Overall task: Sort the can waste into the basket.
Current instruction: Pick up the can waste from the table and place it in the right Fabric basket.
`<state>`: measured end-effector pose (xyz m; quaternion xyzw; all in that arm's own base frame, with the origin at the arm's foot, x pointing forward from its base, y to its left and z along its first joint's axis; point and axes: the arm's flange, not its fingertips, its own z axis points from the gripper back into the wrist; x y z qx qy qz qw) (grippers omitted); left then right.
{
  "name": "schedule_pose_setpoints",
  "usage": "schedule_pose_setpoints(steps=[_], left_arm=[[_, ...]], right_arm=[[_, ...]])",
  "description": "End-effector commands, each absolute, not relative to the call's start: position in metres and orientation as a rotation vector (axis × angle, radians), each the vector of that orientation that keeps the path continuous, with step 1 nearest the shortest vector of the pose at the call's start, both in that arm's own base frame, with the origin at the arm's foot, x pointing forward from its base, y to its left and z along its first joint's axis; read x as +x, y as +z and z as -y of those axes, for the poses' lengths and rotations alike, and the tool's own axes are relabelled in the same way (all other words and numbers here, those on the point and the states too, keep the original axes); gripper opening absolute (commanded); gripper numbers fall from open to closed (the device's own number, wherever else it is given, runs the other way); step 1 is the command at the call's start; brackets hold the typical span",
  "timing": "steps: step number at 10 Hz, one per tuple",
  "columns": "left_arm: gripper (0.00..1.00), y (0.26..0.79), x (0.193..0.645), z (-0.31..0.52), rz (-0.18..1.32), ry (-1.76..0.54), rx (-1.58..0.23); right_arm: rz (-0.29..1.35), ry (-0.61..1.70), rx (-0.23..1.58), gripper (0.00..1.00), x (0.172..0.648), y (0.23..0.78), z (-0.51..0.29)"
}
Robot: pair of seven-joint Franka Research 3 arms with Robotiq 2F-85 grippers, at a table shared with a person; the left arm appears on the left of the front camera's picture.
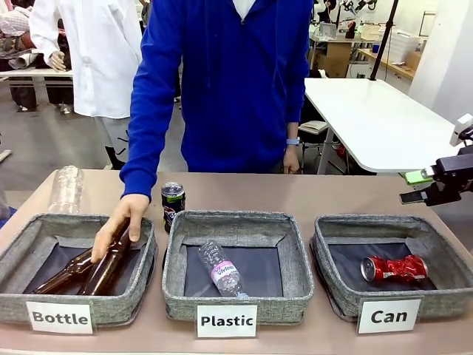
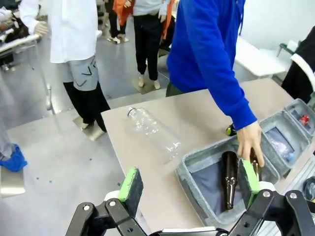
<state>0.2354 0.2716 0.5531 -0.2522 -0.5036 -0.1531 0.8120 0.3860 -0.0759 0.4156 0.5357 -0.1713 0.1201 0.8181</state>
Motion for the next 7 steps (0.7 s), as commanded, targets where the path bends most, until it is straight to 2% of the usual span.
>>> schedule_pose_setpoints(steps=[1, 4, 5, 7], left_arm=[[1.00, 0.546, 0.255, -0.243, 1.081, -0.386, -0.470], [1.00, 0.532, 0.309, -0.176, 0.987, -0.607, -0.500], [1.00, 0.523, 0.328, -0.152, 0.930, -0.701, -0.591], [1.00, 0.506, 0.358, -0.109, 0.881, -0.781, -0.660]], right_arm=[[0.372, 0.276, 1.145, 1.00, 0.385, 0.417, 0.077], [0.372, 0.276, 1.145, 1.00, 0.385, 0.417, 0.077], [0.372, 0.276, 1.145, 1.00, 0.385, 0.417, 0.077], [0.372, 0.276, 1.145, 1.00, 0.385, 0.417, 0.077]])
